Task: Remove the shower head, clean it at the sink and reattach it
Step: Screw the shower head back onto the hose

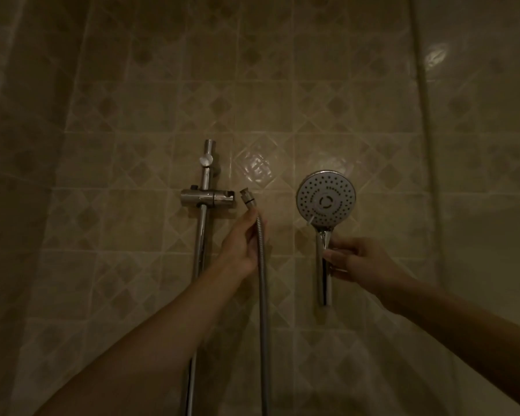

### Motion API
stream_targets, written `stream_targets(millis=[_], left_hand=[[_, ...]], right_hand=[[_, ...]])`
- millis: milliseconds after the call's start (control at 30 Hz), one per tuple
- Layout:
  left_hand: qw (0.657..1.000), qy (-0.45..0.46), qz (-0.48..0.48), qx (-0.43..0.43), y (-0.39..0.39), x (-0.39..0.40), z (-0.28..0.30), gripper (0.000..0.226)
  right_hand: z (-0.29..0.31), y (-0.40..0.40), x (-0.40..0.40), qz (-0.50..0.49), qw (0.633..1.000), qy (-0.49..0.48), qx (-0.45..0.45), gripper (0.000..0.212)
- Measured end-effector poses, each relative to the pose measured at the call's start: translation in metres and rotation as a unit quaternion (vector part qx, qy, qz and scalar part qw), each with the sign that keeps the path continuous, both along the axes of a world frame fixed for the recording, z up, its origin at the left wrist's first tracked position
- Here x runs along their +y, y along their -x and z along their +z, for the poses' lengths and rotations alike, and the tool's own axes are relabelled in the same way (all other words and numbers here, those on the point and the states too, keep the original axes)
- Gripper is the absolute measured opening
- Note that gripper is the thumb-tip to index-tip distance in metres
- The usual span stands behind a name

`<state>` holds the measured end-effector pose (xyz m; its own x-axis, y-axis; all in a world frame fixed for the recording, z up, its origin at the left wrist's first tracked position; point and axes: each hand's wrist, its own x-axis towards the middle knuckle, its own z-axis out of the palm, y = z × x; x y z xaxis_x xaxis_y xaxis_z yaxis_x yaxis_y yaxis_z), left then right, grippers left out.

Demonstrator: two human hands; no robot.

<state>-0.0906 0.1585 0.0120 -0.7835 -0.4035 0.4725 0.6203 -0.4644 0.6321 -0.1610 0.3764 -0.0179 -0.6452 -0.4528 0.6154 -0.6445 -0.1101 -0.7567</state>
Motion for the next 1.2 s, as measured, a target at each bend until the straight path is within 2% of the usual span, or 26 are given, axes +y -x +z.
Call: stream_targets(millis=[233, 367, 500, 633, 800, 1067, 1200], left_hand=[[1.000, 0.013, 0.001, 0.009, -0.036, -0.033, -0.060, 0.005], [0.996, 0.065, 0.043, -0.036, -0.065, -0.055, -0.099, 0.032], [0.993, 0.073, 0.063, -0.069, -0.094, -0.072, -0.148, 0.039], [0.989, 0.070, 0.039, -0.124, -0.123, -0.081, -0.198, 0.030], [0.963, 0.117, 0.100, -0.221, -0.149, -0.078, -0.264, 0.025], [0.927, 0.207, 0.128, -0.286, -0.202, -0.070, -0.345, 0.026], [0.933, 0.197, 0.086, -0.289, -0.220, -0.068, -0.362, 0.023]], right_hand=[[-0.030, -0.021, -0.011, 0.005, 1.000, -0.006, -0.021, 0.024], [-0.064, -0.032, -0.030, 0.022, 0.998, -0.007, -0.057, 0.018], [-0.095, -0.047, -0.055, 0.030, 0.997, 0.009, -0.075, 0.015], [-0.124, -0.065, -0.082, 0.059, 0.991, 0.023, -0.115, 0.015], [-0.157, -0.092, -0.110, 0.103, 0.987, 0.010, -0.120, 0.013], [-0.195, -0.136, -0.135, 0.097, 0.984, 0.007, -0.152, 0.014], [-0.210, -0.151, -0.139, 0.100, 0.981, 0.002, -0.167, 0.014]])
